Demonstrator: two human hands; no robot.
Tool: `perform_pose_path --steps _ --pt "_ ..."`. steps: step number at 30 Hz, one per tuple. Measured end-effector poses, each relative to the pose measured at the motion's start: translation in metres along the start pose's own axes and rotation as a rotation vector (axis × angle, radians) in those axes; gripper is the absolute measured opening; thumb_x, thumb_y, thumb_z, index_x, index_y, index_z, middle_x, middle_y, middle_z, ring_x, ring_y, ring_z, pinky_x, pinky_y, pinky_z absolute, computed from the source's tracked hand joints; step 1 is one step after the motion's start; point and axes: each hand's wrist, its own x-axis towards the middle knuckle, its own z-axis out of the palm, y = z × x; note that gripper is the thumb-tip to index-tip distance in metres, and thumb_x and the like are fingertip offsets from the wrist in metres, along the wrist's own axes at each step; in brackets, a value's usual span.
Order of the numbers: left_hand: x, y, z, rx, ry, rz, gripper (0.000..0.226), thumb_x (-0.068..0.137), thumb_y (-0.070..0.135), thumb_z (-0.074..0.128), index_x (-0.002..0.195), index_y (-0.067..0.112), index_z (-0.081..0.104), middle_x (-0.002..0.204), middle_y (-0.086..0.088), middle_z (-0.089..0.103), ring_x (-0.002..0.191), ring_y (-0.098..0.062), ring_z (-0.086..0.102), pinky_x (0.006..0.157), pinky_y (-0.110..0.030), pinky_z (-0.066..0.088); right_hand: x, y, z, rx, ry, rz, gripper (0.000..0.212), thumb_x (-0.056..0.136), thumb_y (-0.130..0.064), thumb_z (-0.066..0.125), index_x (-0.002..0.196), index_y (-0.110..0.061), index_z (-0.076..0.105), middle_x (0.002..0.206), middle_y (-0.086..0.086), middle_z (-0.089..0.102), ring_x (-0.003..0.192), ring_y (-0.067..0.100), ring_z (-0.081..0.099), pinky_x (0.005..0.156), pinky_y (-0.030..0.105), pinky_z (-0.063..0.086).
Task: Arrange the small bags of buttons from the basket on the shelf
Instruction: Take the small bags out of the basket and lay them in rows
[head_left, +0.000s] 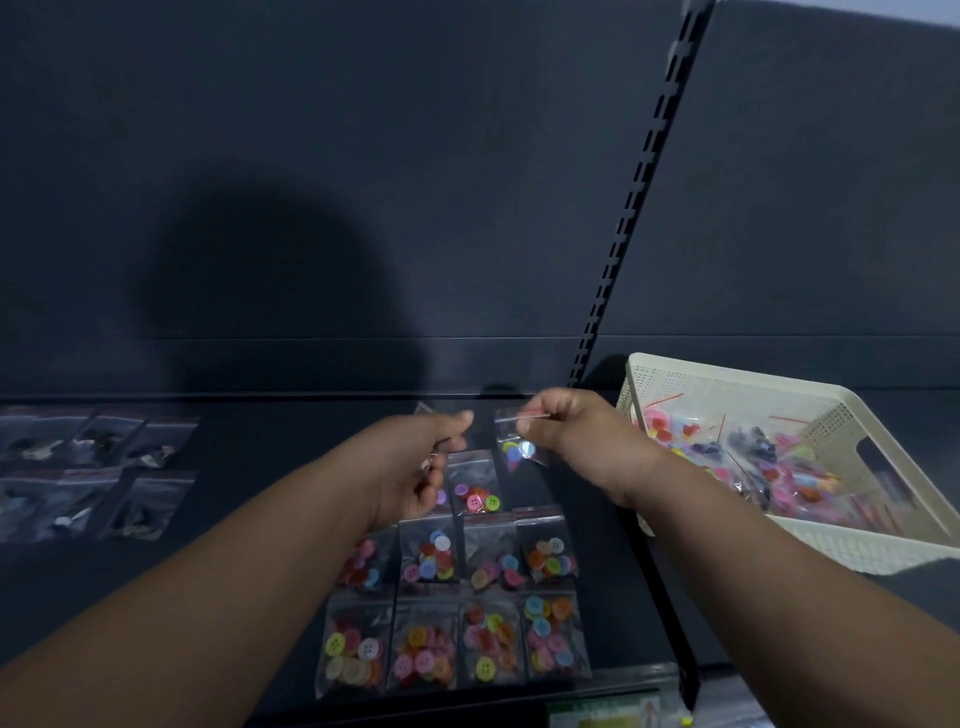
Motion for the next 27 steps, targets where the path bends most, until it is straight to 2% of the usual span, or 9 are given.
perform_pose_path --steps 3,8,11,15,17,19,21,24,27 --pt "0.000 0.002 -0.006 -0.022 0.041 0.024 0.019 0.086 0.020 0.047 0.069 0.015 0.054 0.046 0.003 0.040 0.043 -0.009 0.034 0.046 -0.016 0.031 0.005 0.009 -0.001 -0.080 0.021 0.115 0.018 0.091 -0.011 0.060 0.075 -0.018 0.063 0.065 -0.004 0.060 0.057 0.005 0.052 0.052 0.012 0.041" --pt "-0.001 0.000 -0.011 -0.021 0.111 0.133 0.025 0.086 0.000 0.036 0.076 0.013 0.056 0.061 -0.005 0.052 0.046 -0.013 0.041 0.052 -0.022 0.034 0.013 0.019 0.004 -0.123 0.004 0.208 0.012 0.089 -0.007 0.061 0.080 -0.015 0.062 0.065 -0.001 0.058 0.055 0.008 0.050 0.049 0.015 0.040" --pt "0.003 -0.002 -0.017 0.020 0.173 0.191 0.026 0.090 -0.002 0.041 0.080 0.013 0.060 0.074 -0.008 0.065 0.059 -0.015 0.054 0.055 -0.025 0.040 0.017 0.023 0.007 -0.276 0.000 0.190 0.014 0.088 -0.008 0.062 0.077 -0.018 0.061 0.071 -0.001 0.061 0.064 0.011 0.055 0.058 0.020 0.043" --pt "0.008 -0.006 -0.029 0.044 0.180 0.266 0.020 0.091 0.000 0.050 0.092 0.014 0.063 0.083 -0.009 0.072 0.066 -0.016 0.061 0.050 -0.020 0.045 0.020 0.028 0.010 -0.367 -0.023 0.169 0.018 0.086 -0.009 0.063 0.072 -0.019 0.060 0.070 -0.002 0.061 0.067 0.010 0.056 0.061 0.021 0.043" --pt "0.007 -0.006 -0.030 0.012 0.167 0.269 0.017 0.093 0.001 0.050 0.094 0.012 0.063 0.084 -0.010 0.072 0.068 -0.017 0.062 0.051 -0.021 0.047 0.021 0.031 0.011 -0.369 -0.016 0.169 0.016 0.085 -0.009 0.064 0.072 -0.018 0.061 0.067 -0.002 0.061 0.066 0.011 0.057 0.062 0.022 0.044" --pt "0.006 -0.005 -0.030 -0.023 0.151 0.268 0.018 0.093 0.000 0.049 0.092 0.013 0.062 0.082 -0.010 0.068 0.063 -0.014 0.058 0.042 -0.017 0.045 0.023 0.032 0.013 -0.348 -0.006 0.181 0.017 0.085 -0.008 0.065 0.072 -0.017 0.060 0.060 -0.001 0.060 0.057 0.012 0.055 0.059 0.023 0.045" --pt "0.004 -0.003 -0.028 -0.046 0.147 0.262 0.018 0.093 0.000 0.050 0.095 0.013 0.062 0.080 -0.008 0.064 0.061 -0.014 0.054 0.044 -0.020 0.046 0.025 0.033 0.014 -0.356 -0.008 0.188 0.016 0.086 -0.008 0.065 0.073 -0.017 0.060 0.059 0.000 0.060 0.054 0.012 0.055 0.061 0.024 0.047" --pt "0.004 -0.004 -0.029 -0.055 0.159 0.253 0.015 0.092 0.001 0.052 0.092 0.012 0.061 0.076 -0.007 0.059 0.062 -0.015 0.051 0.053 -0.025 0.048 0.027 0.031 0.013 -0.432 -0.005 0.170 0.009 0.083 -0.015 0.069 0.083 -0.019 0.062 0.081 0.001 0.067 0.076 0.015 0.063 0.076 0.030 0.052" --pt "0.005 -0.004 -0.030 -0.049 0.158 0.245 0.012 0.091 0.002 0.052 0.094 0.010 0.060 0.079 -0.008 0.059 0.065 -0.016 0.052 0.051 -0.025 0.048 0.026 0.029 0.012 -0.584 0.034 0.106 0.029 0.081 -0.022 0.071 0.109 -0.021 0.062 0.105 -0.004 0.059 0.099 0.017 0.061 0.085 0.025 0.047"
